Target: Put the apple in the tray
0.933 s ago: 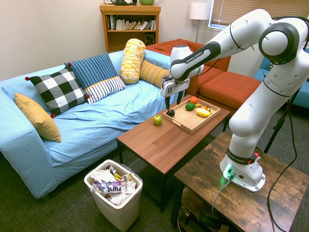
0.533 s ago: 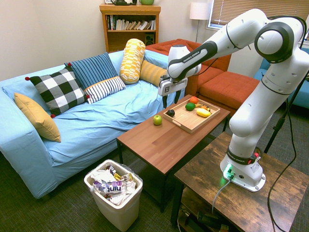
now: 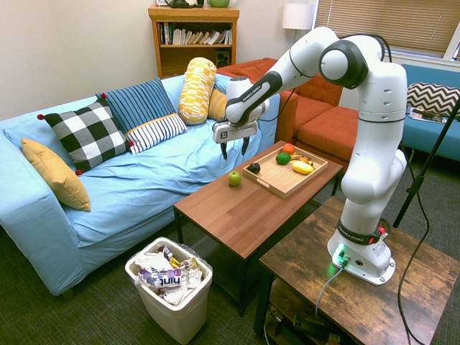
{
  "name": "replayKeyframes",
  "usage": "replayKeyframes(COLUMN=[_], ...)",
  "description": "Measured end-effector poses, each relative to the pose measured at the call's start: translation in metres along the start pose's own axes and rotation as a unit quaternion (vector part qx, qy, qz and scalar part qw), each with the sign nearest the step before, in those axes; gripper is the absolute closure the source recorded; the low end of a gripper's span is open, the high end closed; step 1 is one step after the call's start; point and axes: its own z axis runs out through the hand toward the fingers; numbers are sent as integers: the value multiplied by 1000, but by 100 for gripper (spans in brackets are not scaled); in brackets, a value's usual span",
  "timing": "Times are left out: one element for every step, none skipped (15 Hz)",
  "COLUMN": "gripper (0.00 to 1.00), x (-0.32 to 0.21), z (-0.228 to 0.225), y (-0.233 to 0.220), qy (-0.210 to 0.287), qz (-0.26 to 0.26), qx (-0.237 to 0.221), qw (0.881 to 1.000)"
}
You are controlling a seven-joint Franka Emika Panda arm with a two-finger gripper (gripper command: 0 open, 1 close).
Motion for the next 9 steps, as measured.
replayKeyframes(gripper=[0,0,0,0,0,0,0,0,0], x=[9,17,26,34,41,48,55,61,66], z=[12,23,34,44,52,60,67,74,82], y=[-7,-12,-16,-20,-24,-27,-30,-32,-34], qy=[0,2,4,5,5,4,3,1,-1], qz=[9,20,31,40,47,55,62,68,74], qx=[-5,-10,-15,-18,-20,-21,-22,-24,-27], qw=[1000,1000,999,999,999,998,998,997,997])
